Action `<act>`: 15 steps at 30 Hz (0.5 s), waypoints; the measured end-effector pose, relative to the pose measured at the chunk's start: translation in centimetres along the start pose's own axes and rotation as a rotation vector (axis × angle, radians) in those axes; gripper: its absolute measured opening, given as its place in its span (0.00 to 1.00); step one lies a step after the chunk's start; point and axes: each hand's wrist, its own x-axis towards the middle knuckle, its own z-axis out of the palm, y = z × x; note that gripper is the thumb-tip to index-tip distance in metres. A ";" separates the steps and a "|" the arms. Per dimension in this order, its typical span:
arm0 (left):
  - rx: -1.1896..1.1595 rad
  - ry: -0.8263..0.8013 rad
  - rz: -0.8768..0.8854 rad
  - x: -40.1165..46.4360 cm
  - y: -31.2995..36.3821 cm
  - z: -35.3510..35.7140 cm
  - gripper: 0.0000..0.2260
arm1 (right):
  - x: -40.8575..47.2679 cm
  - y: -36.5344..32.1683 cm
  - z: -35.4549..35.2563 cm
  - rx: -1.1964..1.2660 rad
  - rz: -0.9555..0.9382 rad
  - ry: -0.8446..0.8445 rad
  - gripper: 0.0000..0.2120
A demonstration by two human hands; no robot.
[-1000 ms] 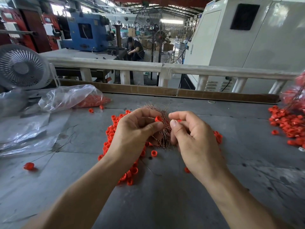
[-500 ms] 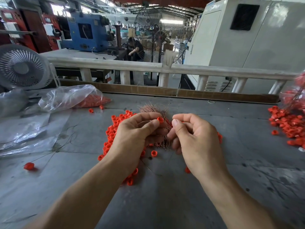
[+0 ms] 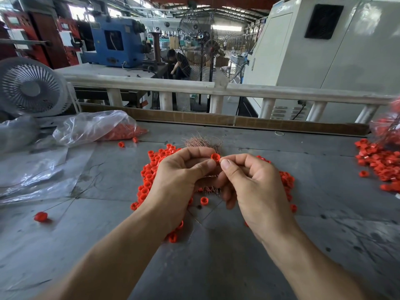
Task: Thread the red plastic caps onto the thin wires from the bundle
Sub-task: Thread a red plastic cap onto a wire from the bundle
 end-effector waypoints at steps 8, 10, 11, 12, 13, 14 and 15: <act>0.027 -0.016 0.055 -0.1 0.0 0.2 0.09 | 0.1 0.1 -0.1 -0.054 0.008 0.036 0.07; 0.036 -0.017 0.054 -0.1 0.1 0.3 0.08 | 0.2 0.2 -0.2 -0.072 0.007 0.043 0.06; 0.046 -0.015 0.055 -0.1 0.0 0.3 0.08 | 0.2 0.2 -0.2 -0.079 0.006 0.046 0.06; 0.062 -0.013 0.055 -0.1 0.0 0.3 0.08 | 0.2 0.2 -0.3 -0.085 0.004 0.050 0.06; 0.080 -0.012 0.053 -0.1 0.1 0.3 0.09 | 0.3 0.2 -0.3 -0.091 0.001 0.054 0.06; 0.094 -0.010 0.050 -0.1 0.2 0.3 0.09 | 0.3 0.2 -0.3 -0.096 -0.006 0.059 0.06; 0.104 -0.007 0.048 -0.2 0.3 0.2 0.09 | 0.3 0.3 -0.4 -0.101 -0.013 0.064 0.07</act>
